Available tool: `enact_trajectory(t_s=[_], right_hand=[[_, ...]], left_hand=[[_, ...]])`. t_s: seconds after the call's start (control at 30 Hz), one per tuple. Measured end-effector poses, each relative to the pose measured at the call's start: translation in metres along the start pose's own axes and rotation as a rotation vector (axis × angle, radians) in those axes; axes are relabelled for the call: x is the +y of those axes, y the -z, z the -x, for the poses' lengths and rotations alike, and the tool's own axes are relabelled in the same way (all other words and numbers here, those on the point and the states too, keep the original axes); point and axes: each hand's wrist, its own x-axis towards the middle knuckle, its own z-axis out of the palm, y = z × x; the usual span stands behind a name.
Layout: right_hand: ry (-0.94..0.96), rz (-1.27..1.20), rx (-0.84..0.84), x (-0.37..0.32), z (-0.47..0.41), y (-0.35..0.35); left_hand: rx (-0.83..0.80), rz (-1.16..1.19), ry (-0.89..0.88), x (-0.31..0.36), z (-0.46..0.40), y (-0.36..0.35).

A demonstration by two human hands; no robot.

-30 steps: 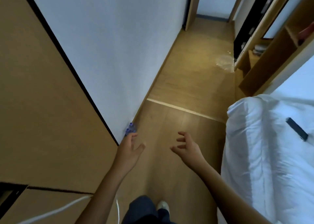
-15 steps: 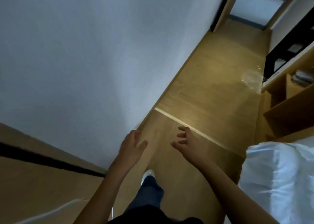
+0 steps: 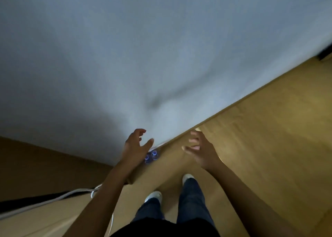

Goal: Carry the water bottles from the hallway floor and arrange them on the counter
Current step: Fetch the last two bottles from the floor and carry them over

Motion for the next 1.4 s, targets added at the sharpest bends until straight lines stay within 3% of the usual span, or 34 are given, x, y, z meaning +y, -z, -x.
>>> enact_trajectory(t_s=[0.3, 0.63, 1.07, 1.4], right_hand=[[0.144, 0.269, -0.397, -0.009, -0.086, 0.044], [0.157, 0.431, -0.532, 0.022, -0.144, 0.014], [0.193, 0.605, -0.622, 0.136, -0.244, -0.107], [0.202, 0.639, -0.644, 0.294, -0.367, -0.222]], left_hand=[[0.33, 0.133, 0.207, -0.001, 0.003, -0.038], [0.488, 0.27, 0.416, -0.049, 0.006, -0.081], [0.473, 0.198, 0.449, -0.217, -0.052, -0.149], [0.328, 0.075, 0.403, -0.401, -0.144, -0.218]])
